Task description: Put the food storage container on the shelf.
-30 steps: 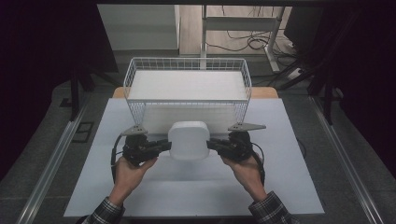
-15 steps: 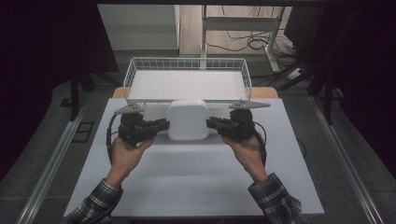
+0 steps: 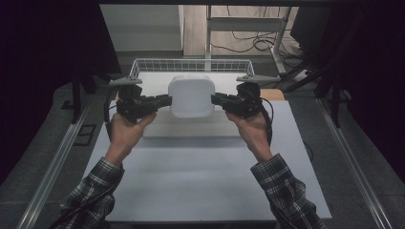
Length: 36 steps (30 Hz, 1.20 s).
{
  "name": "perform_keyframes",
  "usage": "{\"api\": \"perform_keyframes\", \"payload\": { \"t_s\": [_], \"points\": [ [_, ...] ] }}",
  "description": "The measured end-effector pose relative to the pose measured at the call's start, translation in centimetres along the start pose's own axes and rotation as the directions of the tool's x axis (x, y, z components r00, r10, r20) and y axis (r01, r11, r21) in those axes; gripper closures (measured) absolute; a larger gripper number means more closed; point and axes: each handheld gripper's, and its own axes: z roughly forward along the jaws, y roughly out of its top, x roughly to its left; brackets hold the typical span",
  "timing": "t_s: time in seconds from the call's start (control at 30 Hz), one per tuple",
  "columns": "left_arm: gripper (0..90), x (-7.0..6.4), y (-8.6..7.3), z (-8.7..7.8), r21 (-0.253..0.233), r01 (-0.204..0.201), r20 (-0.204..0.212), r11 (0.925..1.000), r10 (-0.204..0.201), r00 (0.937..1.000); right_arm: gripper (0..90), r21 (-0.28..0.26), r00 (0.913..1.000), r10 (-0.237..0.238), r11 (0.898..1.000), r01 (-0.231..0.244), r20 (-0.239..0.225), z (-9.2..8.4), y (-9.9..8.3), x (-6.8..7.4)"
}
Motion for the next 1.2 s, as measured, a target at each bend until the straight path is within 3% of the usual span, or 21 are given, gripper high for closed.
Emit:
{"api": "perform_keyframes", "payload": {
  "t_s": [0.27, 0.43, 0.67, 0.93, 1.2],
  "points": [
    [79.6, 1.3, 1.9, 1.3, 0.016, 0.008, -0.015, 0.9998, -0.008, 0.9998, 76.6, -0.001, 0.9992, 0.030, 1.000, -0.030, 0.026, 1.4, 1.7, -1.4],
    [79.1, 2.2, 2.2, 2.1, 0.011, 0.033, 0.012, 0.9994, -0.033, 0.9994, 75.8, 0.013, 0.9979, 0.051, 0.999, -0.052, 0.040, 2.1, 2.2, -2.2],
    [71.7, 2.7, 2.2, 2.8, 0.012, 0.045, 0.016, 0.9989, -0.045, 0.9989, 74.8, 0.009, 0.9960, 0.081, 0.997, -0.081, 0.037, 2.6, 2.7, -2.9],
    [63.9, 2.8, 2.5, 3.4, 0.013, 0.038, -0.011, 0.9992, -0.038, 0.9992, 67.5, 0.018, 0.9962, 0.067, 0.997, -0.068, 0.056, 3.3, 3.3, -2.7],
    [62.7, 3.2, 2.6, 4.5, 0.049, 0.032, -0.046, 0.9983, -0.029, 0.9985, 59.1, 0.049, 0.9955, 0.063, 0.997, -0.067, 0.070, 4.2, 3.6, -3.0]
  ]
}}
